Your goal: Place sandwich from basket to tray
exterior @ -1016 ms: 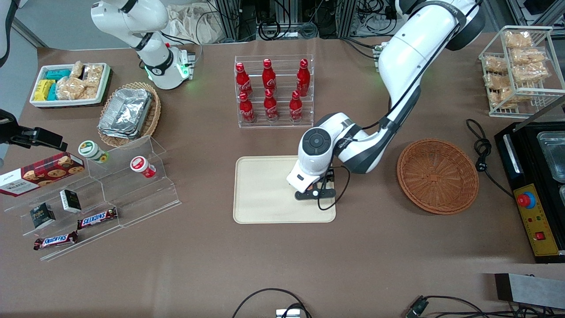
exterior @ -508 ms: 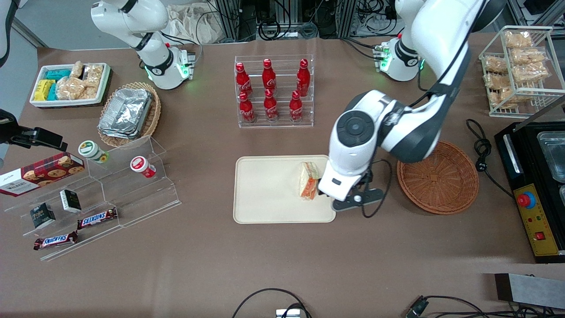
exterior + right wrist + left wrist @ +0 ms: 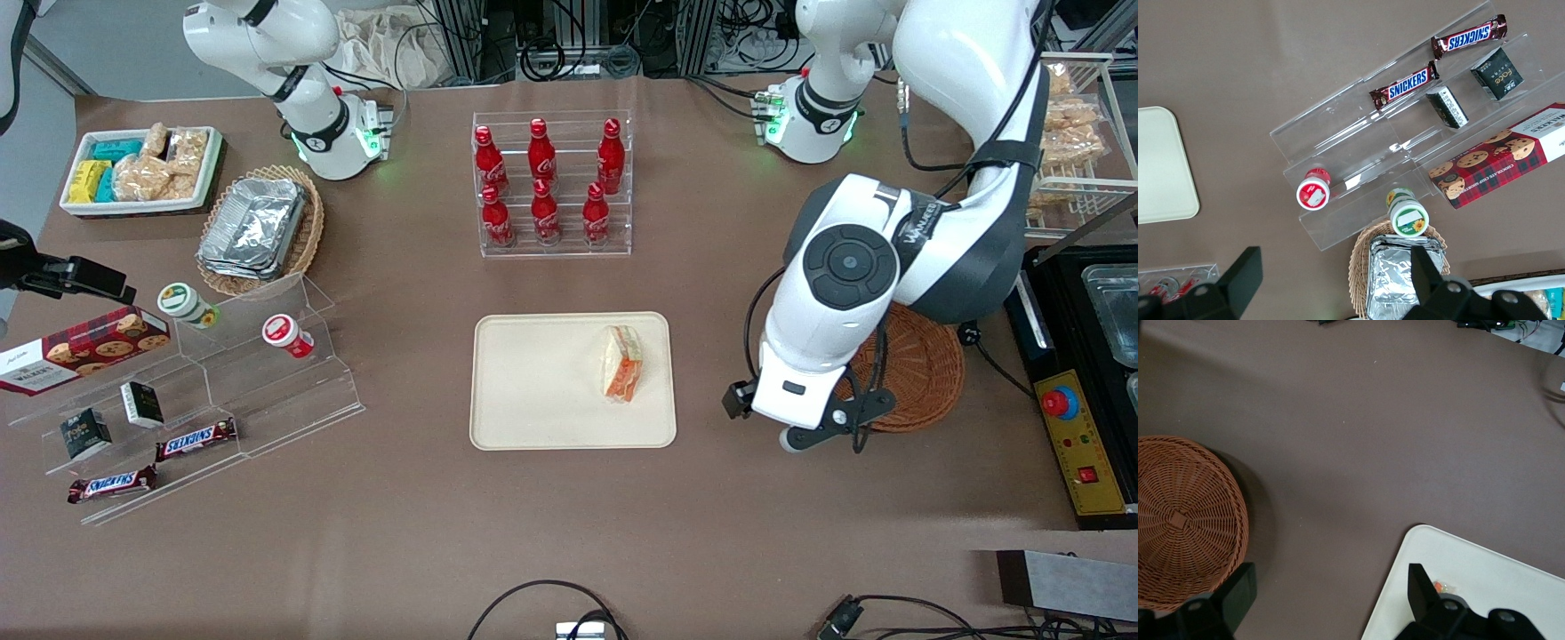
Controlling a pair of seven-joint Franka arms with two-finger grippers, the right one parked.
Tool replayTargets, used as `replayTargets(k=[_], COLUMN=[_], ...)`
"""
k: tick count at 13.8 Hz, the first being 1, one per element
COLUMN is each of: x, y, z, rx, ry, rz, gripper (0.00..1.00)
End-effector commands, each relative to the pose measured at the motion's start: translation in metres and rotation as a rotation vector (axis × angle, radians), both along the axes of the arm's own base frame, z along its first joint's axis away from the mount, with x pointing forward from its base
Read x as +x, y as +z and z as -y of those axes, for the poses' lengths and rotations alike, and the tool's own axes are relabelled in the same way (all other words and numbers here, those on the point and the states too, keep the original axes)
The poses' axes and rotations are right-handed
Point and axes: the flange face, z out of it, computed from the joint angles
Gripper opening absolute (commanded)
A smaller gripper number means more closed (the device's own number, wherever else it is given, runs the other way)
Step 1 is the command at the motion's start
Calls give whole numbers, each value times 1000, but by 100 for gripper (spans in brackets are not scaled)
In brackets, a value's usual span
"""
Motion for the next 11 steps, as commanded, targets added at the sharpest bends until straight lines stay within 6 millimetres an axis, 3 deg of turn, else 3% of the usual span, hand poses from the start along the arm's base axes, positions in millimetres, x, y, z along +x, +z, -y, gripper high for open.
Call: replayTargets(k=[1, 6, 9, 11], x=[-5, -12, -20, -30], y=[26, 71, 93, 103], z=[-33, -151, -195, -199], rx=[19, -52, -112, -107], ry=[-33, -276, -402, -419], rz=[-15, -74, -61, -51], gripper=[100, 100, 100, 100])
